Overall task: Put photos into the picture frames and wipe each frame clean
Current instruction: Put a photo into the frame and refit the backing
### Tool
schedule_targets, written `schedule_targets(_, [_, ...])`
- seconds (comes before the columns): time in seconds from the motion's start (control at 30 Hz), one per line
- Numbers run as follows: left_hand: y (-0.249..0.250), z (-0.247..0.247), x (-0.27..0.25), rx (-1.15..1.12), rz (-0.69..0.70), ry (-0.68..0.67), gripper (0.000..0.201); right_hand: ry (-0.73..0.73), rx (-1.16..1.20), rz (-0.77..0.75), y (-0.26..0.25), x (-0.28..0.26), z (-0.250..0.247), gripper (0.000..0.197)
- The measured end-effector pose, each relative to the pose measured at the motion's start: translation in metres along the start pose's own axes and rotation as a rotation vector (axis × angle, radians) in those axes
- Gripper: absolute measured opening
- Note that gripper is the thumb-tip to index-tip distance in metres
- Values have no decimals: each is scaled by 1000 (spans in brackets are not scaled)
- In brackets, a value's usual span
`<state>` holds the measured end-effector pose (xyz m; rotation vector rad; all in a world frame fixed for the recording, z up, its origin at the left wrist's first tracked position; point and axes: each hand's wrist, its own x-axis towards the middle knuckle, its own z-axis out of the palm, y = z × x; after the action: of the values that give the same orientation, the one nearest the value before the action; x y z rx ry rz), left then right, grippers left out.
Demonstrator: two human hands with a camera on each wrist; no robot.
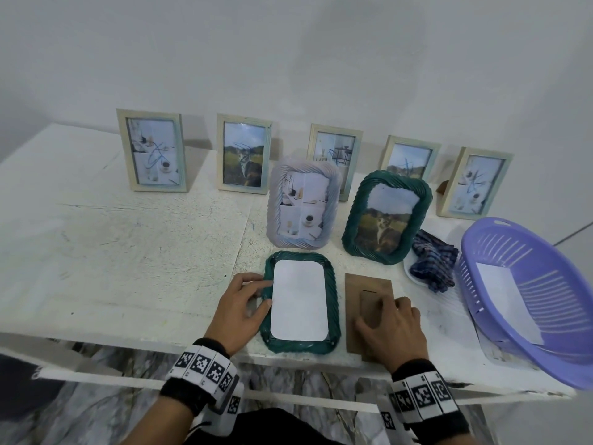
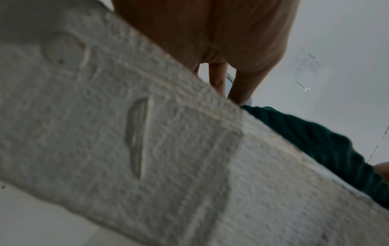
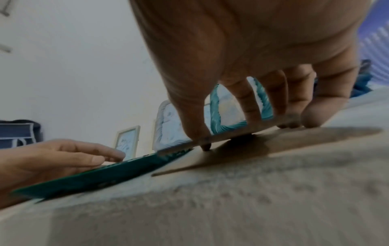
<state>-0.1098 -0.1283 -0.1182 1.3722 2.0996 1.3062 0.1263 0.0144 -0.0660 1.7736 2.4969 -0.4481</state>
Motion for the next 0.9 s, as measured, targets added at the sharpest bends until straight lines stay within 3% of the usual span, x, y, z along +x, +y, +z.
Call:
schedule_targets(0.17, [-3, -1, -2, -23, -10, -45, 33, 35, 71, 125, 14, -3, 0, 61])
schedule_targets(0.37, [-1, -1, -4, -61, 19, -72, 27, 15, 248, 120, 14, -1, -4, 52])
schedule_targets(0.5, [-1, 0, -4, -59, 32, -73, 27, 106, 329, -5, -14, -6, -12, 50])
schedule_targets(0.7, [-2, 2, -4, -7, 55, -76, 29, -59, 200, -162, -72, -2, 2, 69])
schedule_targets(0.9, [-5, 4, -3, 27, 65, -82, 30, -63, 194, -175, -96, 4, 12, 72])
